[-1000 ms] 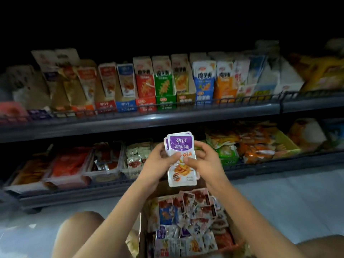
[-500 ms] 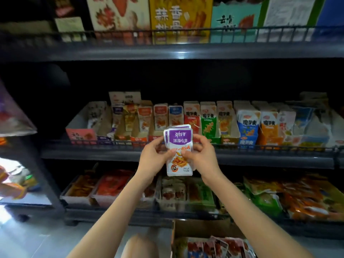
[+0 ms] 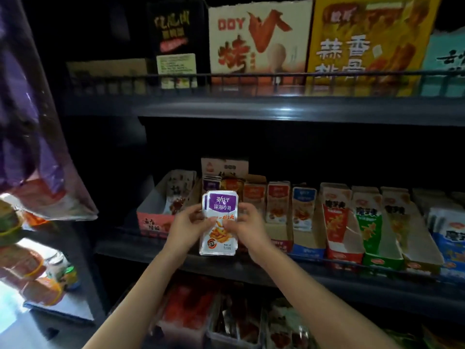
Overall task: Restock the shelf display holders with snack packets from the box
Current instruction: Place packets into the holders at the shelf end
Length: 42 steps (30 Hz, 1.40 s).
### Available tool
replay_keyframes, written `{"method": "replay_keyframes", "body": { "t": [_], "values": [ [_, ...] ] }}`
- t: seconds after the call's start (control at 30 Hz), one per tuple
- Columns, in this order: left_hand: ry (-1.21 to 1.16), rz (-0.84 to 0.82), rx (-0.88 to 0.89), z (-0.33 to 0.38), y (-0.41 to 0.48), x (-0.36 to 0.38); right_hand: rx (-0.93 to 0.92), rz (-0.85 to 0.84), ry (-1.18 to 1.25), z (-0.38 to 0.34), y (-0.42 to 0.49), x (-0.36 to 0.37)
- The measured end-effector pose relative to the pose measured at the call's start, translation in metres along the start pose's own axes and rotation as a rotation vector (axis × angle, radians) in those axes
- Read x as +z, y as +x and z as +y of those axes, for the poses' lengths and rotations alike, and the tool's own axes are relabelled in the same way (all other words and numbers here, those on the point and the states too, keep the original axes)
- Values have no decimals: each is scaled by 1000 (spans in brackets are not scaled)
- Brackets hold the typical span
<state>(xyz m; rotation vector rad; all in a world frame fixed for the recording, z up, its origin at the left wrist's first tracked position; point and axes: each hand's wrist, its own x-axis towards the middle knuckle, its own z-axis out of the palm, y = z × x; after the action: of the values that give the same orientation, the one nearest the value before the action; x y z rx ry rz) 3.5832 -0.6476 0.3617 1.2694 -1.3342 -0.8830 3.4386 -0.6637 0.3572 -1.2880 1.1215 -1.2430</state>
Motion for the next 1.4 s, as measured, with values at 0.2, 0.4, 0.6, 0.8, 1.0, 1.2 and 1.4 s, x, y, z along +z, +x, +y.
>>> {"method": "replay_keyframes", "body": {
  "t": [0.2,0.4,0.6,0.8,1.0,1.2,1.4],
  "values": [
    [-241,-63,-163,-17,45,-44,25,-106,-15,5,46,39],
    [-408,4,-269,-43,52,-54,10,-189,-133,25,55,49],
    [-418,30,-236,-52,44,-48,-11,-152,-163,38,59,57],
    [-377,78,-241,-56,41,-62,-50,-41,-303,39,72,44],
    [-385,120,-252,-58,51,-75,-86,-21,-425,41,98,39],
    [-443,145,-207,-51,69,-84,-406,-39,-1022,36,134,50],
    [-482,146,-173,-57,78,-83,-434,-102,-1073,27,155,56]
  ]
}}
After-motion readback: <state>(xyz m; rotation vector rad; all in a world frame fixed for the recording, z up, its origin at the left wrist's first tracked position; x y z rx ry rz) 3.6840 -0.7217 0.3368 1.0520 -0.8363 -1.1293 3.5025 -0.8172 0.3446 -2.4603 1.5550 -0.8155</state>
